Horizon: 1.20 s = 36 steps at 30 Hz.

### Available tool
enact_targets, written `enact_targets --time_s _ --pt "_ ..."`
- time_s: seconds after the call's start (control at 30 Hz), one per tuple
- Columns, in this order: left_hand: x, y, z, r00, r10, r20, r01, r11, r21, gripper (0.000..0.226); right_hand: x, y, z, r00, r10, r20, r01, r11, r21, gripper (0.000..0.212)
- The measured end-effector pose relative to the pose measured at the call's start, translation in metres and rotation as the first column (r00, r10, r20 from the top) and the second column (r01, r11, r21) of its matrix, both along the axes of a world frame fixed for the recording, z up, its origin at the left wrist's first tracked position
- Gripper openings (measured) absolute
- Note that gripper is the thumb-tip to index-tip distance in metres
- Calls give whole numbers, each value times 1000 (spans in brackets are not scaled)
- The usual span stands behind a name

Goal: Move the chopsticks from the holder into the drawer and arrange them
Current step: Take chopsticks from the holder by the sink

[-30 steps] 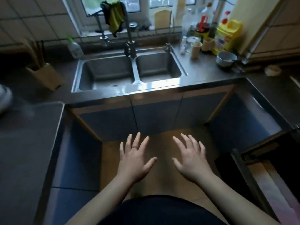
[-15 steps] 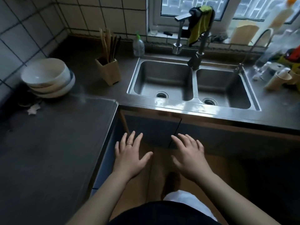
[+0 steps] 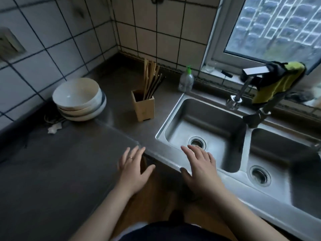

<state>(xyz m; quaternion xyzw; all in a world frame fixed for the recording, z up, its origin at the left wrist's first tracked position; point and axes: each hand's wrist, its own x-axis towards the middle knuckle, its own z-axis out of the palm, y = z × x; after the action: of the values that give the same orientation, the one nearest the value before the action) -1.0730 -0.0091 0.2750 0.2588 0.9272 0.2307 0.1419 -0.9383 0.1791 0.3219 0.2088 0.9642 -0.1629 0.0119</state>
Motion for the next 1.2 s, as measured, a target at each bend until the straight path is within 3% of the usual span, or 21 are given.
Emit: enact_targets --time_s 0.37,0.6,0.7,0.8,0.9,1.0,1.2 --pt "-132 59 20 982 183 37 -186 954 235 71 -144 56 21 985 53 -164 -82 981 -174 68" --pt "-234 105 48 986 112 122 -149 924 351 91 -239 62 32 966 -160 -202 56 896 -441 89" --pt "-263 126 52 971 15 239 -95 940 327 110 -272 66 29 937 -292 -192 137 812 -567 92" --pt "-282 143 52 947 -72 313 -46 934 354 115 -296 72 28 909 -384 -161 185 720 -669 90" --pt "-292 155 55 908 -148 391 -48 892 449 99 -313 81 30 894 -421 -156 198 681 -705 84" --pt "-303 160 53 887 -142 439 -119 848 516 69 -329 88 30 884 -439 -162 185 646 -740 75" --pt "-320 155 46 861 -69 504 -220 843 492 18 -357 88 31 856 -491 -159 140 518 -844 58"
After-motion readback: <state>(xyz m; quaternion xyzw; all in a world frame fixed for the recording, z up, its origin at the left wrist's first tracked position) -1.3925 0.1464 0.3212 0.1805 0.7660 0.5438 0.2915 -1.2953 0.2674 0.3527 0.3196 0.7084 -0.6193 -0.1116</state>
